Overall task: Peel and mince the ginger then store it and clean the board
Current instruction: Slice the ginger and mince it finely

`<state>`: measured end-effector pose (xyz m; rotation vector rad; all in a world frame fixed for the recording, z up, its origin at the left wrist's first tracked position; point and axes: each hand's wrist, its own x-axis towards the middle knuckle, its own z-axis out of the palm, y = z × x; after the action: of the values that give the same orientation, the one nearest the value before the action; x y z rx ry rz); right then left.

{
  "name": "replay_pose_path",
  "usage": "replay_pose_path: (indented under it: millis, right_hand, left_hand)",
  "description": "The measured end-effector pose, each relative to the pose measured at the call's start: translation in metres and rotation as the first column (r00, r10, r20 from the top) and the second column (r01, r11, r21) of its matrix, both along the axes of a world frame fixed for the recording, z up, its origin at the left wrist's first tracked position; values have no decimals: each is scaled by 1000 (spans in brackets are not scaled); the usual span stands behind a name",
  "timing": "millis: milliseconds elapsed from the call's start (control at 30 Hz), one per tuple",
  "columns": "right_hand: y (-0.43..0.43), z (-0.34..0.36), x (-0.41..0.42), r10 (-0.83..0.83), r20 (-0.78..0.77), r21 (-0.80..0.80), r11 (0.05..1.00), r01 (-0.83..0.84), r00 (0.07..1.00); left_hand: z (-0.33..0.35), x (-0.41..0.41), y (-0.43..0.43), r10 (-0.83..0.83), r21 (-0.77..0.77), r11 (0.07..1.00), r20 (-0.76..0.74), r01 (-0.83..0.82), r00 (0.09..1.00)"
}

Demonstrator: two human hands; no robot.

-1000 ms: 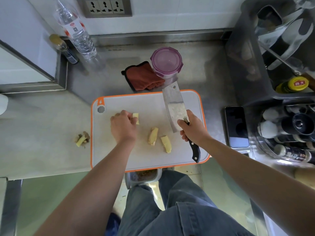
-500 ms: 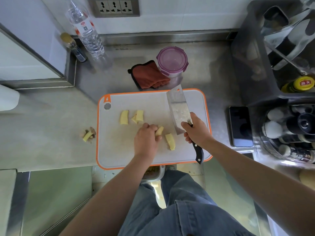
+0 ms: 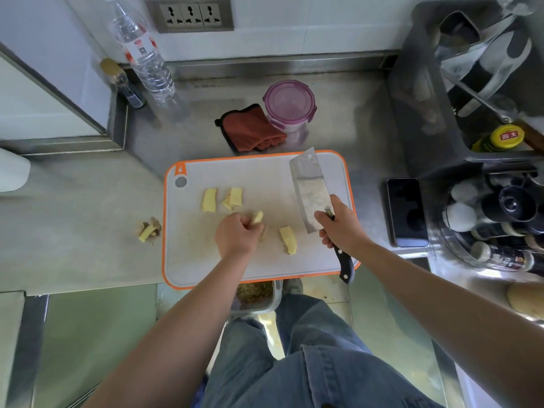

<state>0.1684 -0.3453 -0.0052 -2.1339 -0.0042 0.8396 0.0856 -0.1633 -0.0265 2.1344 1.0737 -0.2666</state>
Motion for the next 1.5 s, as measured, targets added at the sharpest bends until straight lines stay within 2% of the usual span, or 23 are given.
replay_pose_path:
  millis: [100,300,367,433,533,600,700,767,833,933,1033,1100,1233,1500]
  right_hand:
    - [0,1,-1,7,-3,3,1000,-7,1000]
    - [-1,2,-3,15,-3,2,1000,-15,1000]
    - [-1,1,-3,15,-4,-3,1000,-15,1000]
    - [-2,-1,-3,19,1,-12,1000,-19,1000]
    - [-3,-1,-3,16,-2,-12,1000,-16,1000]
    - [-4,0,-4,15,-3,-13,1000,-15,1000]
    - [-6,0,-5,18,-2,-21,1000,-18,1000]
    - [-8,0,-5,13,-4,-16,1000,-13,1000]
    - [-9,0,-5,14,0,-14,1000,-14,1000]
    - [-8,1,-3,14,6,-9,1000,-14,1000]
    - [-3,3,-2,25,7,5,1000,-25,1000]
    - [1,3,-2,29,2,11,1000,-29,1000]
    - [10,2,-4,49,2,2,999,-49,999]
    - [19,-2,-11,102,-4,-13,995,-102,995]
  left_hand:
    - [-3,-3,0,-9,21,1000,-19,9,1000]
    - [-3,-8,-7,-11,169,986,30,6,999]
    - [1,-13,-11,-126,295,952,121,85,985]
    - [3,-15,-16,-344,368,893,186,259,920]
    - [0,-9,-28,-588,335,782,115,526,801]
    - [-2,-4,-37,-616,313,749,3,584,788]
    - [-6,-1,-44,-588,317,754,-64,576,806]
    - [-7,-1,-43,-572,294,784,-1,547,821]
    - [-6,-1,-38,-540,201,835,120,512,833]
    - [0,-4,-24,-315,-52,935,339,352,887]
    - [4,-3,-1,-47,-114,988,425,105,904]
    - [2,-1,14,34,-118,993,392,14,919]
    - [-9,-4,23,-2,-118,992,262,34,965]
    - [-8,-15,15,-27,106,994,134,13,991]
